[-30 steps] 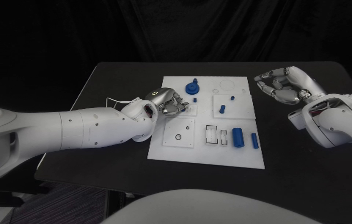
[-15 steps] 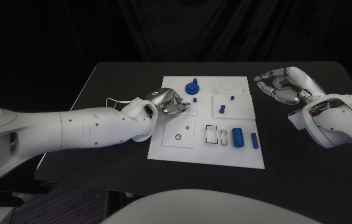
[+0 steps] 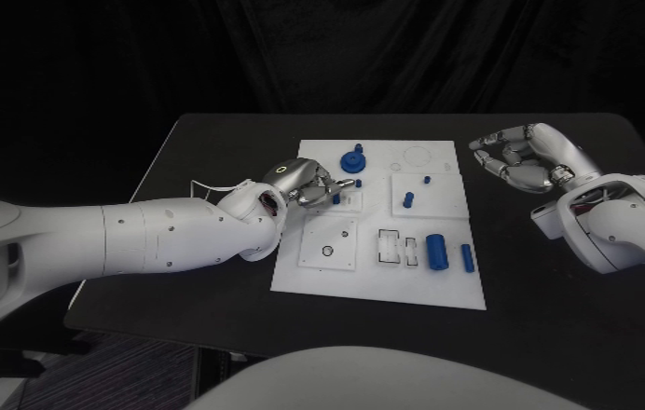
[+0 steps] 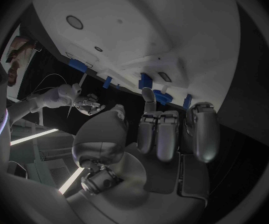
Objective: Assemble the parts on the task board
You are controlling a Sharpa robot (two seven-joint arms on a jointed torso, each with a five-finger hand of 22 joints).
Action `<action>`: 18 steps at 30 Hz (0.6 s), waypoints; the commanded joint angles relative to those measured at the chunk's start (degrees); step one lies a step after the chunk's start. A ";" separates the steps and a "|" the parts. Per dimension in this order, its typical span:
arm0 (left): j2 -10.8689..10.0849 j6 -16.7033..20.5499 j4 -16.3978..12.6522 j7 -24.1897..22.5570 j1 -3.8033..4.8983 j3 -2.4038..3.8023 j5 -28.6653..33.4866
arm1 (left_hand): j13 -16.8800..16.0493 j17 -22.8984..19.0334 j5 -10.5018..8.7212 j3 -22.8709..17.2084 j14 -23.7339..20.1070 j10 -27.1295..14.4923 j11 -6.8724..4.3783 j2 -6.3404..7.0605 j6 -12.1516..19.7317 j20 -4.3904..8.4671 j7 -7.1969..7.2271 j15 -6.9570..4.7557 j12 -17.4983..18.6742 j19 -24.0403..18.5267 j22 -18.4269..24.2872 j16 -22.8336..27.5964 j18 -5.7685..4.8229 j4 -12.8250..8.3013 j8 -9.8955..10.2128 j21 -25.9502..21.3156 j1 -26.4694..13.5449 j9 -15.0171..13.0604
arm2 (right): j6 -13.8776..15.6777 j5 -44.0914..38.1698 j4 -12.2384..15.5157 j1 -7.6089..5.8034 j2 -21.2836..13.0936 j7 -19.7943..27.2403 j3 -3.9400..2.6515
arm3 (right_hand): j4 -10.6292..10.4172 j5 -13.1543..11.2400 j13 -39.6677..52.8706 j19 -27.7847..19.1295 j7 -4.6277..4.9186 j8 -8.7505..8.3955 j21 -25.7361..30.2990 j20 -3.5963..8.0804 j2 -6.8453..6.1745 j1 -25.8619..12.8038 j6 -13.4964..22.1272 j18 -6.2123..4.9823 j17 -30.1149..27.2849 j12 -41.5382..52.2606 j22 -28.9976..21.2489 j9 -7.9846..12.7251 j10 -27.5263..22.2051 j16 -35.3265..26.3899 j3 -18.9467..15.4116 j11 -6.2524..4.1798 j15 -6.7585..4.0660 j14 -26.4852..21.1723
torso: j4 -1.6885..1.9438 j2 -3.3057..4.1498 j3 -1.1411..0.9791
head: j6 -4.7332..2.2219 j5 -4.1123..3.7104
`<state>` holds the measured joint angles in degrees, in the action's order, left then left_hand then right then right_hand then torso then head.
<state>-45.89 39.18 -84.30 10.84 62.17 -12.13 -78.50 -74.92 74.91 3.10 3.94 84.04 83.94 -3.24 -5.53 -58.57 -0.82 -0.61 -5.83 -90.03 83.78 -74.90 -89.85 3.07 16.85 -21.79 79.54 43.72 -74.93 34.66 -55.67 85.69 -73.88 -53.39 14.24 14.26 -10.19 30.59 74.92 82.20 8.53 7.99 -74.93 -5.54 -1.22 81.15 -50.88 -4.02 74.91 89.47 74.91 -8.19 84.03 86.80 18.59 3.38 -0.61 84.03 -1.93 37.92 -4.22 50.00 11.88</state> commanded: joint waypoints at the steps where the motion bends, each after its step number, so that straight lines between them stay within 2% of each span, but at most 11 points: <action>1: -0.26 3.65 -0.44 -2.82 -0.05 0.06 1.60 | -15.08 15.09 -0.22 0.64 5.96 6.06 0.08 -1.03 -0.44 0.12 0.01 -0.03 0.03 1.12 -11.54 -0.15 -0.49 0.00 0.40 0.24 -0.05 -1.41 | 0.42 -0.27 0.04 0.17 -0.06 -0.36 -0.05 | 0.02 0.18 13.83 -0.26 0.04 -0.25 0.28 -0.05 -0.29 -0.50 0.17 -0.04 11.82 -0.15 7.03 0.06 4.64 -0.12 0.36 0.37 0.13 4.78 | 0.04 0.02 0.02 | 0.00 -0.12; 2: -0.45 3.84 -0.57 -3.05 -0.04 0.07 2.21 | -15.08 15.09 -0.20 0.99 5.96 6.06 0.06 -1.94 -0.52 0.14 0.03 -0.05 0.03 1.11 -11.55 -0.15 -0.49 -0.02 0.42 0.20 -0.06 -1.41 | 0.42 -0.27 0.01 0.17 -0.04 -0.37 -0.05 | 0.02 0.18 13.83 -0.26 0.04 -0.25 0.28 -0.05 -0.29 -0.50 0.17 -0.04 11.82 -0.15 7.03 0.06 4.64 -0.12 0.36 0.37 0.13 4.78 | 0.09 0.00 0.05 | 0.00 -0.18; 5: -0.83 4.23 -0.77 -3.55 -0.01 0.12 3.53 | -15.08 15.09 -0.17 1.61 5.96 6.06 0.05 -3.07 -0.53 0.16 0.04 -0.06 0.03 1.14 -11.59 -0.15 -0.50 -0.02 0.50 0.24 -0.03 -1.40 | 0.43 -0.27 0.00 0.18 -0.03 -0.38 -0.05 | 0.02 0.18 13.83 -0.26 0.04 -0.25 0.28 -0.05 -0.29 -0.50 0.17 -0.04 11.82 -0.15 7.03 0.06 4.64 -0.12 0.36 0.37 0.13 4.78 | 0.12 -0.07 0.08 | 0.00 -0.25; 9: -1.32 4.45 -1.11 -4.26 0.04 0.24 5.77 | -15.08 15.09 0.39 2.22 5.96 6.06 0.06 -4.78 -0.54 0.15 0.04 -0.05 0.03 1.17 -11.63 -0.15 -0.50 -0.11 0.64 0.22 1.34 -1.42 | 0.43 -0.27 -0.03 0.18 -0.03 -0.37 -0.05 | 0.02 0.18 13.83 -0.26 0.04 -0.25 0.28 -0.05 -0.29 -0.50 0.17 -0.04 11.82 -0.15 7.03 0.06 4.64 -0.12 0.36 0.37 0.13 4.78 | -0.12 -0.15 -0.03 | 0.00 0.02; 11: -1.65 4.46 -1.45 -4.61 0.09 0.36 7.18 | -15.08 15.09 2.99 2.97 5.96 6.06 -0.04 -6.06 -0.49 0.17 0.00 -0.02 0.03 1.21 -11.65 -0.15 -0.50 -0.10 0.79 0.18 3.85 -1.44 | 0.47 -0.27 -0.02 0.19 -0.07 -0.35 -0.05 | 0.02 0.18 13.83 -0.26 0.04 -0.25 0.28 -0.05 -0.29 -0.50 0.17 -0.04 11.82 -0.15 7.03 0.06 4.64 -0.12 0.36 0.37 0.13 4.78 | -0.13 -0.17 -0.03 | 0.00 0.04; 14: -2.24 4.27 -2.17 -5.01 0.23 0.70 9.02 | -15.08 15.09 4.15 3.52 5.96 6.06 0.02 -6.64 -0.49 0.17 0.07 -0.07 0.03 1.23 -11.66 -0.15 -0.50 -0.12 0.83 0.17 4.88 -1.45 | 0.54 -0.27 0.00 0.19 -0.13 -0.30 -0.05 | 0.02 0.18 13.83 -0.26 0.04 -0.25 0.28 -0.05 -0.29 -0.50 0.17 -0.04 11.82 -0.15 7.03 0.06 4.64 -0.12 0.36 0.37 0.13 4.78 | -0.07 -0.10 -0.02 | 0.00 -0.07; 16: -2.61 4.04 -2.63 -5.26 0.41 0.95 10.11 | -15.08 15.09 8.25 3.60 5.96 6.06 -0.02 -7.18 -0.34 0.21 0.16 -0.19 0.03 1.32 -11.71 -0.15 -0.54 -0.05 0.91 0.28 7.12 -1.46 | 0.56 -0.26 -0.01 0.19 -0.15 -0.29 -0.05 | 0.02 0.18 13.83 -0.26 0.04 -0.25 0.28 -0.05 -0.29 -0.50 0.17 -0.04 11.82 -0.15 7.03 0.06 4.64 -0.12 0.36 0.37 0.13 4.78 | -0.04 -0.03 -0.03 | 0.00 -0.10; 18: -3.07 3.53 -3.19 -5.60 0.97 1.24 12.10 | -15.08 15.09 10.69 3.95 5.96 6.06 -0.08 -7.24 -0.21 0.27 0.20 -0.19 0.03 1.42 -11.77 -0.15 -0.57 -0.13 0.98 0.42 9.06 -1.46 | 0.57 -0.23 -0.02 0.19 -0.15 -0.27 -0.05 | 0.10 0.20 13.78 -0.29 0.04 -0.27 0.36 -0.05 -0.33 -0.58 0.20 -0.06 11.78 -0.17 7.01 0.07 4.60 -0.16 0.41 0.36 0.13 4.76 | 0.01 -0.01 -0.02 | 0.00 -0.09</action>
<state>-48.84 42.29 -87.08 7.53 62.70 -11.06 -71.03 -74.92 74.91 13.15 7.72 84.04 83.95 -3.24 -12.78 -58.57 -0.82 -0.61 -5.83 -90.03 83.78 -74.90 -89.85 3.07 16.66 -21.07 79.73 52.32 -74.93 34.67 -55.67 85.64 -73.85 -53.46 14.26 14.26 -10.10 30.59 74.91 82.20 8.53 7.99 -74.93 -5.53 -1.25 81.12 -50.88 -4.02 74.91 89.47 74.91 -8.19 84.03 86.80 18.69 3.38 -0.60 84.03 -1.97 37.84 -4.23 50.00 11.82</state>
